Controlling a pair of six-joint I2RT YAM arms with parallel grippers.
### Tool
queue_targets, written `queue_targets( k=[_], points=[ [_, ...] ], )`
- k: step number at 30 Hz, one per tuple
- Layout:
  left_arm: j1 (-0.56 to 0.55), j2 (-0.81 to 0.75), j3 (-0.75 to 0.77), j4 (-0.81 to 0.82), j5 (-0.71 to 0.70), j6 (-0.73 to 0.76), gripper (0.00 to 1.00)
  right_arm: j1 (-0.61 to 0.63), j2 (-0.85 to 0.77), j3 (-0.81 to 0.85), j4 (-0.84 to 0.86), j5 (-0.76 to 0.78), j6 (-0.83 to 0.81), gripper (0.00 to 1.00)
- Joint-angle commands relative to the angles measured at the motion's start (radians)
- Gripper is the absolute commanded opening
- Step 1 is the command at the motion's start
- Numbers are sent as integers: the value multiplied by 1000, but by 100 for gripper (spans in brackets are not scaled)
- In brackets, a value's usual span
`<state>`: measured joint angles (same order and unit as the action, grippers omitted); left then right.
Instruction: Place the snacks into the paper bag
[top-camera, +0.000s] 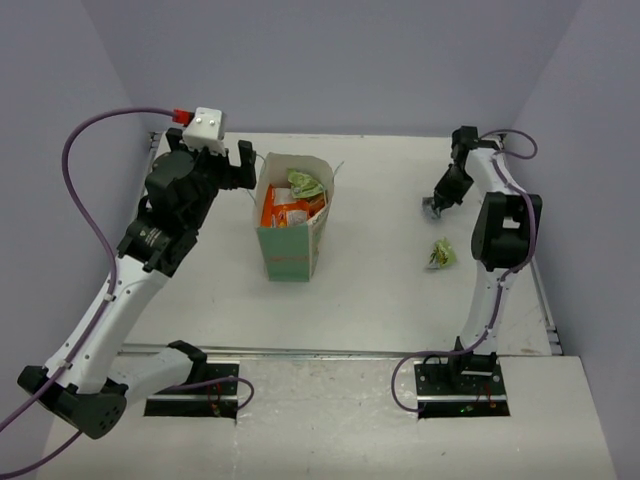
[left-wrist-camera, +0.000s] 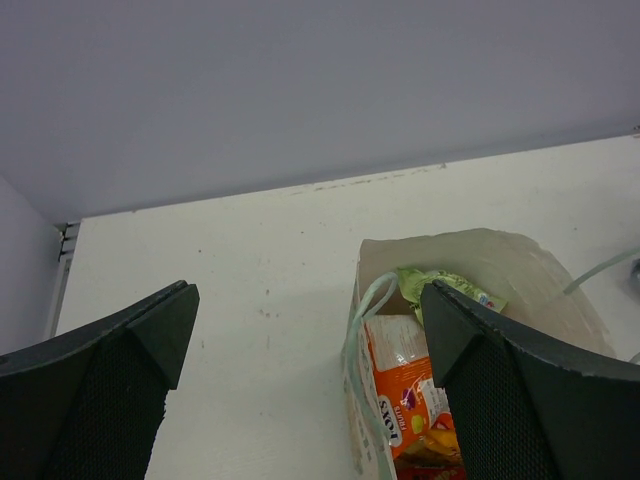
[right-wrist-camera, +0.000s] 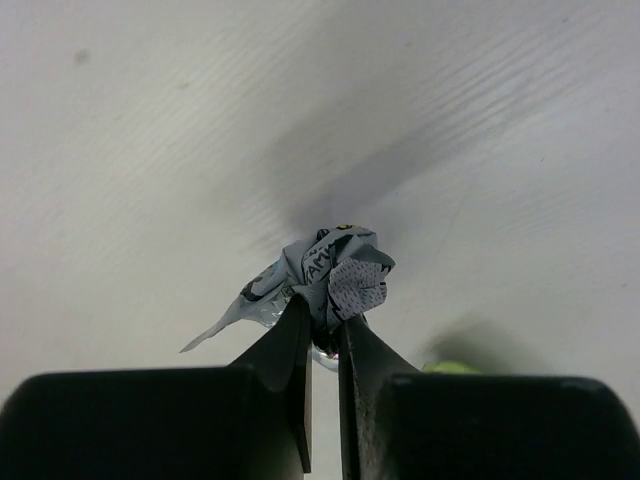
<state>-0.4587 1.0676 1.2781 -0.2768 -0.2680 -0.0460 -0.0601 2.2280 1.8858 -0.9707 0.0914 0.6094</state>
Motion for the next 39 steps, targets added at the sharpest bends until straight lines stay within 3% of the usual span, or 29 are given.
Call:
queue_targets(
  k=[1, 7, 11, 14, 19, 27, 32, 34, 39],
  points=[
    [-1, 5, 9, 36, -10, 29, 100, 5, -250, -27, 142, -214, 7, 0],
    [-1, 26, 20, 39, 13, 20, 100, 60, -461, 5, 468, -635, 53, 0],
    [-1, 35, 23, 45, 24, 14, 100, 195, -403, 340, 469, -814, 13, 0],
    [-1, 37, 24, 47, 27, 12, 100, 285, -338, 493, 492, -901, 47, 0],
    [-1, 31, 30, 41, 15, 12, 100, 408, -334, 444, 679, -964, 187, 0],
    [-1, 26, 47, 39, -149, 6, 100, 560, -337, 314, 650, -995, 124, 0],
    [-1, 19, 43, 45, -152, 3, 100, 585, -373, 233, 641, -987, 81, 19],
    [-1, 15, 41, 44, -151, -2, 100, 585, -380, 243, 626, -976, 53, 37],
    [-1, 6, 38, 36, -136, -6, 100, 582, -392, 312, 602, -952, 13, 54]
  ],
)
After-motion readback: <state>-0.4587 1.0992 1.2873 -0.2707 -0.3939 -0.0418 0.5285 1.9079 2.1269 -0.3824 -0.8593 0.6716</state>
